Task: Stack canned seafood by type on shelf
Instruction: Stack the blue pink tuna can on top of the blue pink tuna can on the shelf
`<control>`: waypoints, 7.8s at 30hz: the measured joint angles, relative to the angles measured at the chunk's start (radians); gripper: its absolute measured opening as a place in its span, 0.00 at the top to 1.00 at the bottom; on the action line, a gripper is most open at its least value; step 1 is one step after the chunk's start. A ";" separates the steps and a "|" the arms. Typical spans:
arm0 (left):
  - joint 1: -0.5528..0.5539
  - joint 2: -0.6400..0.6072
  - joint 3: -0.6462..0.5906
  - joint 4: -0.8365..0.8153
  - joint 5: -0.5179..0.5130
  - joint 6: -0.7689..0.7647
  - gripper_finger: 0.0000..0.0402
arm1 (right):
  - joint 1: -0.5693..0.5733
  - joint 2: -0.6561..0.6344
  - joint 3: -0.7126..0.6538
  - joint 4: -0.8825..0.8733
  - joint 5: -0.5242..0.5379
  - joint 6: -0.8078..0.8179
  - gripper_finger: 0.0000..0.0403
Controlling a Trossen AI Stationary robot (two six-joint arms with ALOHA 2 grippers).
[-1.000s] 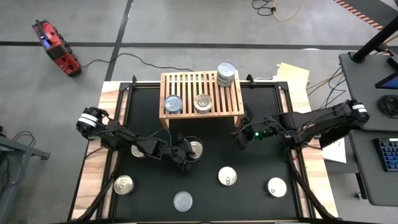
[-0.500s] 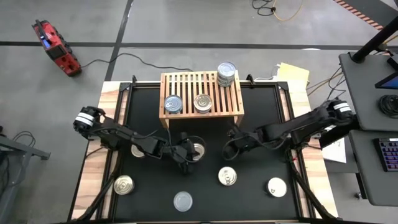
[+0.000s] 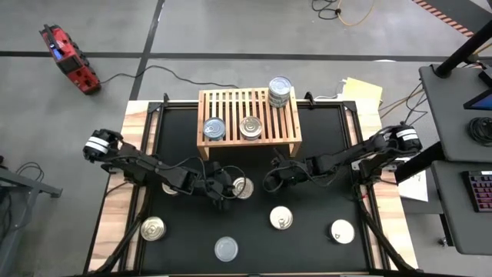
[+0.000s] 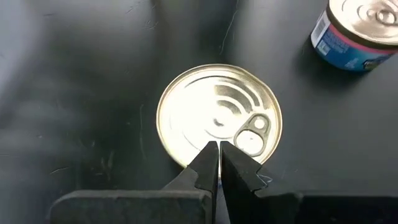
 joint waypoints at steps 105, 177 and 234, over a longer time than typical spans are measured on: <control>-0.035 0.069 -0.050 0.166 0.060 -0.135 1.00 | -0.018 0.315 0.176 0.189 -0.121 -0.179 0.52; -0.036 -0.208 -0.049 0.140 -0.133 -0.059 1.00 | -0.590 -0.117 0.351 -0.195 -0.594 -0.046 0.52; -0.017 -0.207 0.126 0.270 -0.396 0.412 1.00 | -0.589 -0.084 0.354 -0.112 -0.495 -0.027 0.27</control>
